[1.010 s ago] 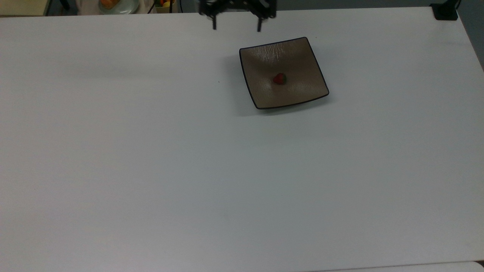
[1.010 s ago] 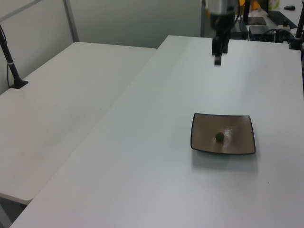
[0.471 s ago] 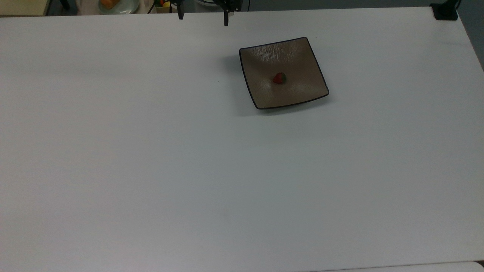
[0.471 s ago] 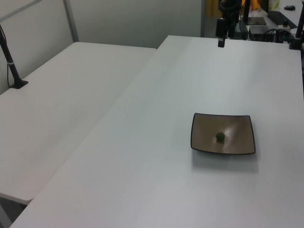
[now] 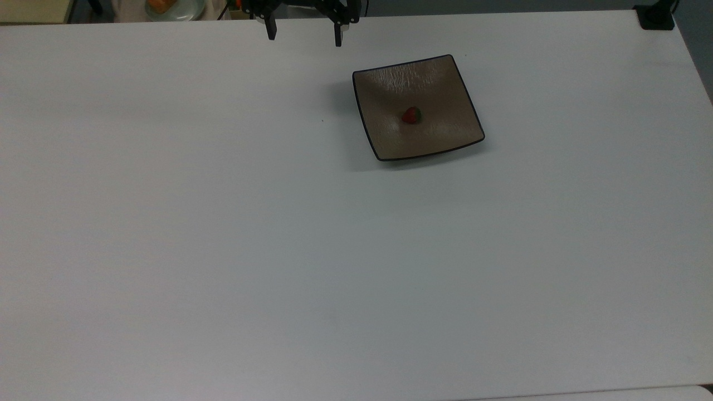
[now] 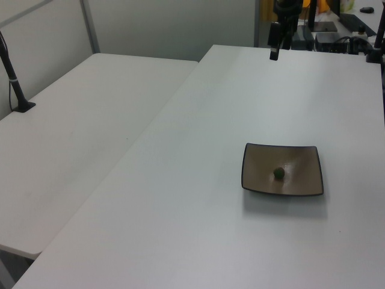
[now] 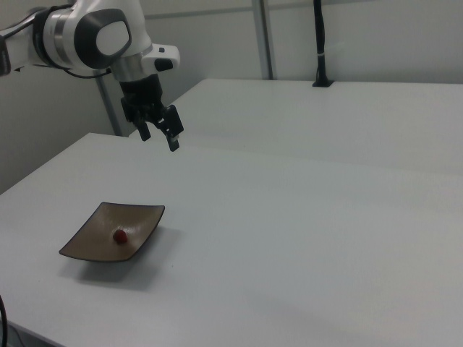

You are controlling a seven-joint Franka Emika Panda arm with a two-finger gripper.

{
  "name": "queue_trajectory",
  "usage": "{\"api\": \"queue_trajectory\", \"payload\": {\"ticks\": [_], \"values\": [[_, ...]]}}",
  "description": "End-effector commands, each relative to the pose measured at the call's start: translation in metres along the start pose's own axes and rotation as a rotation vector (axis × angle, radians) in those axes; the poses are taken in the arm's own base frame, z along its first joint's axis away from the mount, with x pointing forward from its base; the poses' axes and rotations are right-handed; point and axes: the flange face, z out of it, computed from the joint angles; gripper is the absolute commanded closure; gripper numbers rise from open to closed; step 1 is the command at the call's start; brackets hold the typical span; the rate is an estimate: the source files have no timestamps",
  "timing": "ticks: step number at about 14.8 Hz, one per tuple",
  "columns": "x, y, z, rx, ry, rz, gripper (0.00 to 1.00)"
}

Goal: Strawberries on a ceramic plate

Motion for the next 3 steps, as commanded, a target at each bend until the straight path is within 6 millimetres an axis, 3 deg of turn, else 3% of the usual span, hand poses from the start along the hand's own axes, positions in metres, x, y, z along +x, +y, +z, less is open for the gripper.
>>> {"api": "queue_trajectory", "payload": {"ticks": [1, 3], "values": [[-0.0030, 0.0015, 0.0007, 0.020, 0.016, -0.015, 0.00], [-0.0030, 0.0015, 0.0007, 0.020, 0.016, -0.015, 0.00]]}}
